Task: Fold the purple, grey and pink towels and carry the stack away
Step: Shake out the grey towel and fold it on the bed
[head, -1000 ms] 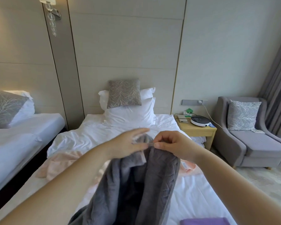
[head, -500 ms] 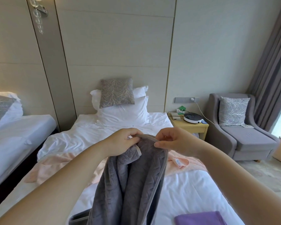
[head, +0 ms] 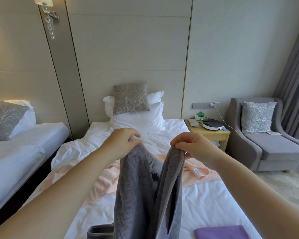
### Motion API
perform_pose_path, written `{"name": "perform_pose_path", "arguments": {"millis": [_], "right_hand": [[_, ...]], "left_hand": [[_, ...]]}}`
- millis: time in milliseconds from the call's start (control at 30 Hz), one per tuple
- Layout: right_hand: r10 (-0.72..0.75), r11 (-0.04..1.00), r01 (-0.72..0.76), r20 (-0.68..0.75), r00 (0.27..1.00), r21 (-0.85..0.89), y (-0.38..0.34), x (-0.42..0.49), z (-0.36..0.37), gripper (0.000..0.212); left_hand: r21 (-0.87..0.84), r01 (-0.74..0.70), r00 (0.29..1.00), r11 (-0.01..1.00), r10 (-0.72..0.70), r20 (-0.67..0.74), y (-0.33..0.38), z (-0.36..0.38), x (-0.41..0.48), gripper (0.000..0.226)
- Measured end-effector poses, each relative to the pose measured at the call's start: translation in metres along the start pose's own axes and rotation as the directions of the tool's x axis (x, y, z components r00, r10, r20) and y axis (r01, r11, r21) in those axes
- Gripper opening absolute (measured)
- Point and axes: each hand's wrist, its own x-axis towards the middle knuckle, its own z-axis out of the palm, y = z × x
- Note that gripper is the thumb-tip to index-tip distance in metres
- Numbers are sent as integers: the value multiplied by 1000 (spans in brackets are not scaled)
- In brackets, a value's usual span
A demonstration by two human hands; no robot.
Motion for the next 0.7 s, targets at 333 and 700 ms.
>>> {"name": "perform_pose_path", "arguments": {"millis": [333,700], "right_hand": [[-102,983,132,215,971,-129,-21,-4,25,12],[-303,946,299,-16,953,-129,-13,7,43,6]], "left_hand": [[-271,49,987,961,-5,161,35,9,-23,19],[31,-212,975,977,214,-56,34,8,-32,29]]}}
